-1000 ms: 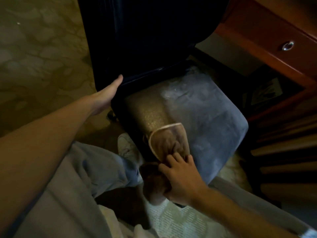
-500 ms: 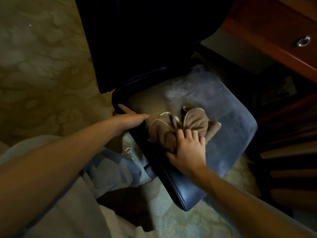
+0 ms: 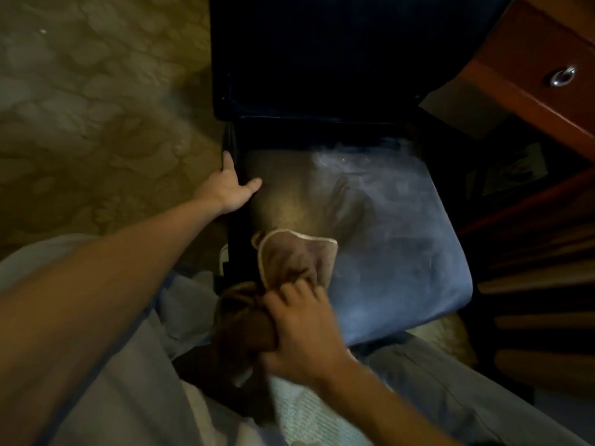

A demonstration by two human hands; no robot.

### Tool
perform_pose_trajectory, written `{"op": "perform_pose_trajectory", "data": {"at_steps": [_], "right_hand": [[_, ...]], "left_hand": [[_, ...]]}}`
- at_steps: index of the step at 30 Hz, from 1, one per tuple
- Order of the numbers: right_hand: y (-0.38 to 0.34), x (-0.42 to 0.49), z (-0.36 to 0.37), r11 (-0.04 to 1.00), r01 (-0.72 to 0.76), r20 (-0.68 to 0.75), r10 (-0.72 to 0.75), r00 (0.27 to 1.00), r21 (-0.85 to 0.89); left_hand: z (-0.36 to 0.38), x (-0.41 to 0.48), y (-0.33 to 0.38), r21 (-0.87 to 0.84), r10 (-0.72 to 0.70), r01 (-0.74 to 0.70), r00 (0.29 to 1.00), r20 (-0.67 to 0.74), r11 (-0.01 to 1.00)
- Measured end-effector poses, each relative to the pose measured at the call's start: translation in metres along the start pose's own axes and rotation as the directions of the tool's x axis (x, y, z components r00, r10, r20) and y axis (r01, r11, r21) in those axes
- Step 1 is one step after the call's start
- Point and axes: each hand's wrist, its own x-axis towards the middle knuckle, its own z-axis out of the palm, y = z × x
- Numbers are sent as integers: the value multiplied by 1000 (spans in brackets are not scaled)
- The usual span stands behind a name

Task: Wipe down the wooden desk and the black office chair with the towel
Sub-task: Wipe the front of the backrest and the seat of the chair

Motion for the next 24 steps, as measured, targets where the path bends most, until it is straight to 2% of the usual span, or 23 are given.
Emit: {"op": "perform_pose_trajectory", "data": {"at_steps": [2,6,8,10,12,15,18,20,22,24], "right_hand": [[13,13,-24,993,-90,-129,98,987,73],[45,48,-82,964,-209,-431,262,864,167],[60,72,-113,955,-217,-512,292,808,202],[69,96,-139,954,-197,-533,291,795,226],[73,115,-154,964,-159,-469,244,849,213],[74,140,-150,968,-229,-259,249,933,104],[76,164,-118,954,-291,-145,299,943,71],[84,177,-85,938,-345,24,344,939,36],[88,180,-48,919,-394,173,389,905,-3],[85,176,-19,921,-388,152,390,908,-41]], "left_hand": [[9,-5,-3,14,-3,2,999,34,1000],[21,-14,-23,128,72,-77,997,40,989],[20,-11,-33,84,83,-88,995,61,993],[18,-7,-40,29,77,-79,994,72,996],[18,-4,-43,-51,94,-91,994,59,995],[20,0,-49,-199,148,-142,989,16,970],[20,2,-58,-242,127,-105,989,75,964],[23,8,-62,-272,160,-126,981,106,954],[25,12,-63,-305,203,-161,973,111,939],[24,14,-63,-307,232,-187,966,118,933]]}}
